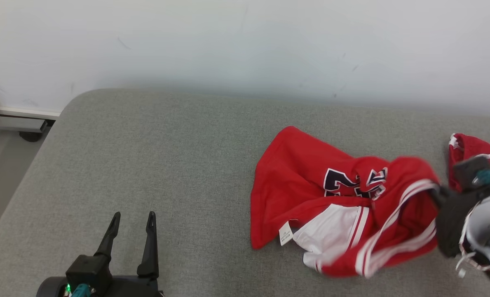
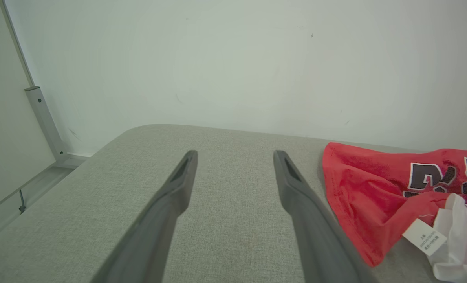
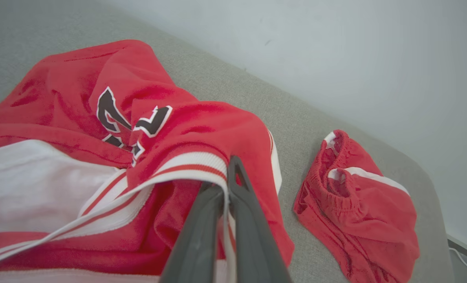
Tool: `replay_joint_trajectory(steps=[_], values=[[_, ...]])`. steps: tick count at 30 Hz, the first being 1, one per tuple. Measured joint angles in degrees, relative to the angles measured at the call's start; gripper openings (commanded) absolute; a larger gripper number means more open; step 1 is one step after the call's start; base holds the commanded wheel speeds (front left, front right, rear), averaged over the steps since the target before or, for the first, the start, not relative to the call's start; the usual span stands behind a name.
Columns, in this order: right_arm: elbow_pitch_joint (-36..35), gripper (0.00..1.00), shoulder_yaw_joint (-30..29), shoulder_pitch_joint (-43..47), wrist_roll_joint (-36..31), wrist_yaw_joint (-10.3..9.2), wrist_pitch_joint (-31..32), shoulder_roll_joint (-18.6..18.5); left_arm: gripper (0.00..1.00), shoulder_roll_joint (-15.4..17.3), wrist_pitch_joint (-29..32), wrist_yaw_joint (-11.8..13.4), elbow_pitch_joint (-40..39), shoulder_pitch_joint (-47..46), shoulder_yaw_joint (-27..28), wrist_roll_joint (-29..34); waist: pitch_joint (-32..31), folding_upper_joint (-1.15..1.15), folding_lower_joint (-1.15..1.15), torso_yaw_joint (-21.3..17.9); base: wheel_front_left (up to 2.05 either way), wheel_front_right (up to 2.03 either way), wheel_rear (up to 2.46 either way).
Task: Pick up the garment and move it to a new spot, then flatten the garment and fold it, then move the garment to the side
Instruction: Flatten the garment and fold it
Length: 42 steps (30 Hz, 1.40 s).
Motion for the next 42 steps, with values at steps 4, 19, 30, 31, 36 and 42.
replay_joint_trajectory(steps=[4, 19, 30, 31, 36, 42], values=[[1.9, 0.49, 1.6, 2.2, 0.2, 0.01, 0.0, 2.1, 1.00, 0.0, 0.5, 0.0, 0.0, 0.0, 0.2, 0.0, 0.3, 0.00, 0.00, 0.0, 0.00, 0.00, 0.00], [-11.5, 1.00, -1.2, 1.5, 5.0, -0.33, -2.9, 5.5, 1.00, 0.5, 1.2, 0.0, -0.4, 0.2, 1.1, -0.4, 0.7, 0.00, 0.00, -3.4, 0.00, 0.00, 0.00], [-19.6, 1.00, -1.1, 7.1, 4.9, -2.43, 0.0, 3.4, 1.00, 0.2, 1.8, 0.0, -0.4, 0.0, 0.5, -0.5, 1.9, 0.00, 0.00, -6.2, 0.00, 0.00, 0.00], [-19.8, 1.00, -0.5, 7.7, 5.3, -2.27, 0.3, 3.9, 1.00, 0.1, 2.0, -0.1, -0.3, -0.1, 0.1, -0.5, 2.1, 0.00, 0.00, -6.3, 0.00, 0.00, 0.00], [-20.1, 1.00, 3.8, 9.4, 6.2, -1.56, 2.2, 7.6, 1.00, -0.4, 3.0, -1.3, 1.5, -1.8, -1.4, -0.9, 2.6, 0.00, 0.00, -6.0, 0.00, 0.00, 0.00], [-18.9, 1.00, 8.3, 9.6, 5.7, -1.41, 4.2, 9.6, 1.00, -1.3, 5.2, -4.9, 6.1, -4.3, -6.0, -2.0, 3.2, 0.00, 0.00, -5.0, 0.00, 0.00, 0.00]])
